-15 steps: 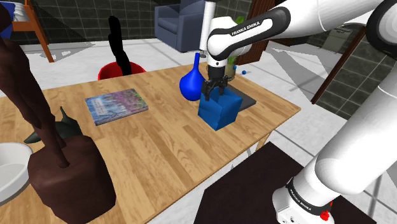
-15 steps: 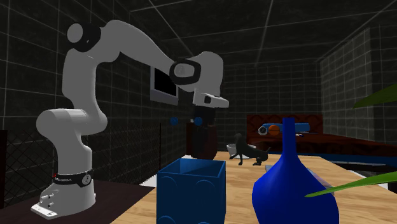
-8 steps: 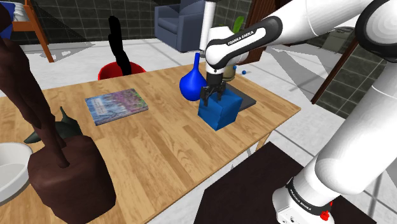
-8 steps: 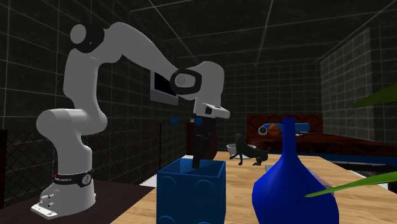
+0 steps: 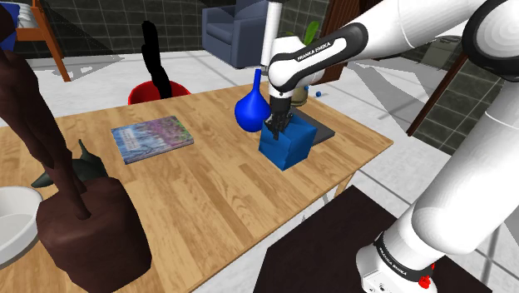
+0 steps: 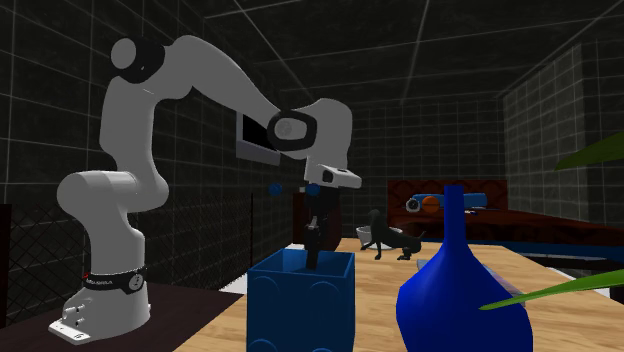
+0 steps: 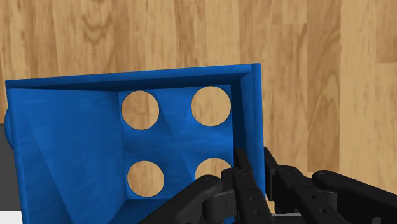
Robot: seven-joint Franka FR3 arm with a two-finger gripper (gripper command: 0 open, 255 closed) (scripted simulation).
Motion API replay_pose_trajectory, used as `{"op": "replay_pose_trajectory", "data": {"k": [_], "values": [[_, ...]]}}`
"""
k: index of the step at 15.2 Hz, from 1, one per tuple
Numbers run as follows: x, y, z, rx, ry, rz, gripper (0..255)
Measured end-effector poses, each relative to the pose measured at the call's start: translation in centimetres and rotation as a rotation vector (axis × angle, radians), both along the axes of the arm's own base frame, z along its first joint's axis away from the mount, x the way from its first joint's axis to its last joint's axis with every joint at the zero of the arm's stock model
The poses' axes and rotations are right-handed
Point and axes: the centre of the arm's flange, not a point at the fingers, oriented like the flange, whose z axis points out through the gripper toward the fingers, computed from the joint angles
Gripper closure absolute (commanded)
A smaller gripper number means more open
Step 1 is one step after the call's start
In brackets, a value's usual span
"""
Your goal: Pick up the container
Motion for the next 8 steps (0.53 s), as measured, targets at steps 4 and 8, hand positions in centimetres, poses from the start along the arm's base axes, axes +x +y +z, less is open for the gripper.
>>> {"op": "replay_pose_trajectory", "data": {"k": [4, 8], "values": [[0.0, 0.0, 0.2, 0.000, 0.001, 0.000, 255], [-0.1, 0.1, 2.1, 0.000, 0.001, 0.000, 255]]}}
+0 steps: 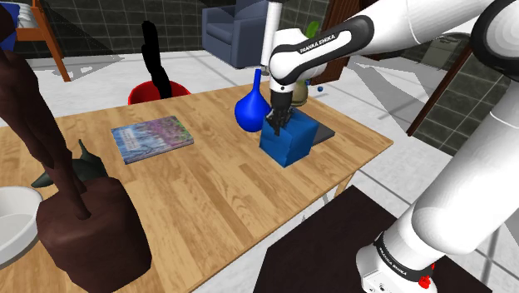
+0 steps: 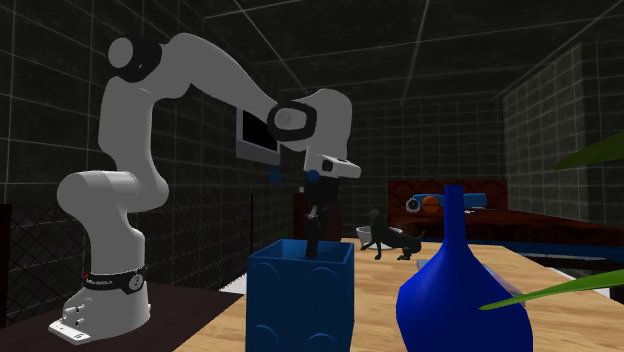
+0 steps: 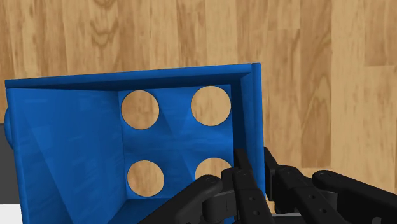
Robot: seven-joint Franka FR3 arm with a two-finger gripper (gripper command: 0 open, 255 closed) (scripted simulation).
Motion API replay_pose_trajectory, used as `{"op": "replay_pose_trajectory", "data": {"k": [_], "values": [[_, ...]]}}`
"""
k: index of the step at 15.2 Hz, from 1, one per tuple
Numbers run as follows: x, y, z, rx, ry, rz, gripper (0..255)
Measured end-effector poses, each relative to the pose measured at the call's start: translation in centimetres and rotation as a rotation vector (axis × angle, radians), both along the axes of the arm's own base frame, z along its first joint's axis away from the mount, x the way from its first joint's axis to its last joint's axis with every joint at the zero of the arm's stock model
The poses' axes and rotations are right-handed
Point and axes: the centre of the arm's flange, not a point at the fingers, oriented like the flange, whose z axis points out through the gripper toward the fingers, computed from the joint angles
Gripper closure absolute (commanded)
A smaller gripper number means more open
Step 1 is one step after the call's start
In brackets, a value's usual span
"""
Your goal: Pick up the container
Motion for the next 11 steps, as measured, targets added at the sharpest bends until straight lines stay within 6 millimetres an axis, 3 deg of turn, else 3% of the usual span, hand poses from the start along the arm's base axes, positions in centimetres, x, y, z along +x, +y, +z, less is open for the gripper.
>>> {"op": "replay_pose_trajectory", "data": {"k": [11], "values": [[0.1, 0.0, 5.5, 0.000, 0.000, 0.000, 255]]}}
